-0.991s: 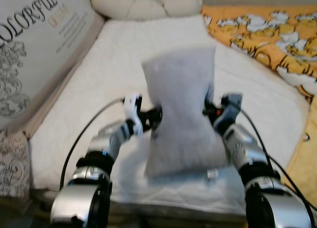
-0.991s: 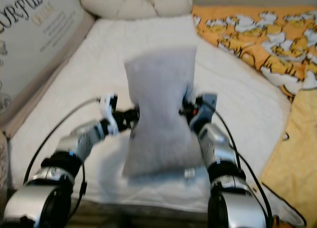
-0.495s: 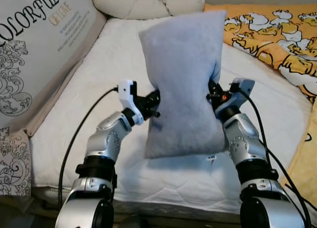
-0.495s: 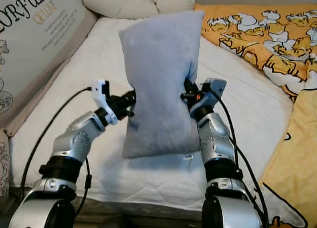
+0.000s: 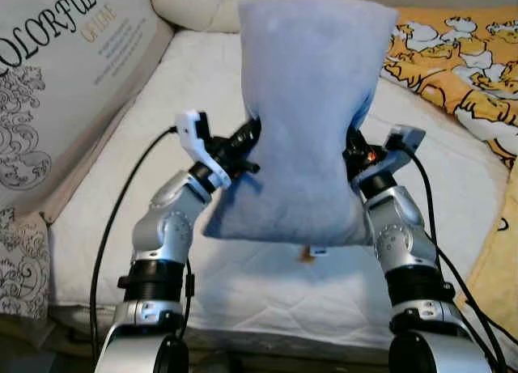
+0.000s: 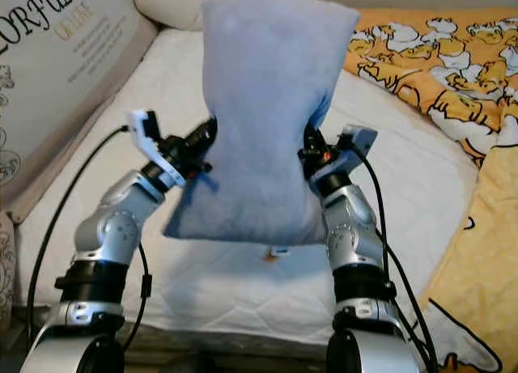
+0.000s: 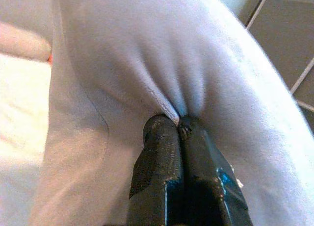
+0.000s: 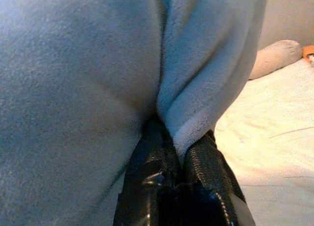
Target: Clean up the room
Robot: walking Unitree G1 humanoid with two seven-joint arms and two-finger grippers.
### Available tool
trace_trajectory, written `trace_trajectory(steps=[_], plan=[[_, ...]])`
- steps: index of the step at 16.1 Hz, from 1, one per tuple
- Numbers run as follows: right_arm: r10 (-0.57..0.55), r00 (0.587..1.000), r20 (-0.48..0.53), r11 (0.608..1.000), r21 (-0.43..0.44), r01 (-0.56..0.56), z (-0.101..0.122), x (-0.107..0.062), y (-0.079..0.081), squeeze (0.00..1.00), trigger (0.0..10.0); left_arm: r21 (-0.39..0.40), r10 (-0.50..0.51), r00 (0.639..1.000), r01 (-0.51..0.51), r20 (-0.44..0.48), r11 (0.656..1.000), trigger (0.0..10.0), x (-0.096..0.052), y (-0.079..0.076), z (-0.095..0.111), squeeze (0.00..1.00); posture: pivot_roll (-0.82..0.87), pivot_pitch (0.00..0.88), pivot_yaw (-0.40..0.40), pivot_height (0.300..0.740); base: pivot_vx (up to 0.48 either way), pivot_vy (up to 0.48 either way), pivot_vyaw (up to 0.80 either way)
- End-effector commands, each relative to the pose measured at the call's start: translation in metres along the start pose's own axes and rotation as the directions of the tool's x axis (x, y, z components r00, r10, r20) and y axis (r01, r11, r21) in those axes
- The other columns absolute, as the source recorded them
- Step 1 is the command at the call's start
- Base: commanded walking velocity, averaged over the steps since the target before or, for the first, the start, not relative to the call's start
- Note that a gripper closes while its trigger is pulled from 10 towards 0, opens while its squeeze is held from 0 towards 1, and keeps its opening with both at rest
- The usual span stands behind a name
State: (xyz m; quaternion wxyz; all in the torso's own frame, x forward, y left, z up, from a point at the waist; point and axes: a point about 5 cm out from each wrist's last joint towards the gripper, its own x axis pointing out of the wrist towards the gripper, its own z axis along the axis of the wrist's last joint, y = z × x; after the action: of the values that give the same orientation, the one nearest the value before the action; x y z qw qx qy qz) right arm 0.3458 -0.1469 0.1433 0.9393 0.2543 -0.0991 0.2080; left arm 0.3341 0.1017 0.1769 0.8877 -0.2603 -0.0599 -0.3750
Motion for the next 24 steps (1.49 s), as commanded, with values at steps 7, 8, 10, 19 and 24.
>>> trace_trajectory(steps=[7, 8, 10, 19, 24], plan=[[0.04, 0.999, 0.008, 0.998, 0.057, -0.04, -0.001, 0.003, 0.008, 0.0, 0.0, -0.016, -0.1, 0.995, 0.1, -0.004, 0.995, 0.0, 0.0, -0.015, 0.003, 0.0, 0.0, 0.0, 0.102, 0.74, 0.0, 0.0, 0.0], [0.038, 0.999, 0.004, 0.998, 0.056, -0.038, -0.002, 0.003, 0.008, 0.0, 0.0, 0.037, -0.056, 0.998, 0.057, -0.041, 0.998, 4.4, 0.0, -0.011, -0.001, 0.0, 0.0, 0.0, 0.102, 0.74, 0.0, 0.0, 0.0], [0.007, 0.999, -0.039, 0.999, 0.05, -0.005, -0.01, 0.001, 0.008, 0.0, 0.0, 0.195, 0.087, 0.982, -0.054, -0.165, 0.979, 10.0, 0.0, 0.002, -0.014, 0.0, 0.0, 0.0, 0.102, 0.74, 0.0, 0.0, 0.0], [-0.162, 0.972, -0.173, 0.987, -0.016, 0.161, -0.037, -0.008, -0.001, 0.0, 10.0, 0.37, 0.221, 0.951, -0.129, -0.217, 0.92, 10.0, -0.002, 0.02, -0.025, 0.0, 0.01, 0.0, 0.111, 0.74, 0.0, 0.105, 0.0], [-0.236, 0.951, -0.2, 0.971, -0.019, 0.237, -0.04, -0.01, -0.011, 0.0, 10.0, 0.407, 0.257, 0.939, -0.148, -0.229, 0.902, 10.0, 0.002, 0.026, -0.026, 0.0, 0.01, 0.0, 0.117, 0.74, 0.0, 0.438, 0.0]])
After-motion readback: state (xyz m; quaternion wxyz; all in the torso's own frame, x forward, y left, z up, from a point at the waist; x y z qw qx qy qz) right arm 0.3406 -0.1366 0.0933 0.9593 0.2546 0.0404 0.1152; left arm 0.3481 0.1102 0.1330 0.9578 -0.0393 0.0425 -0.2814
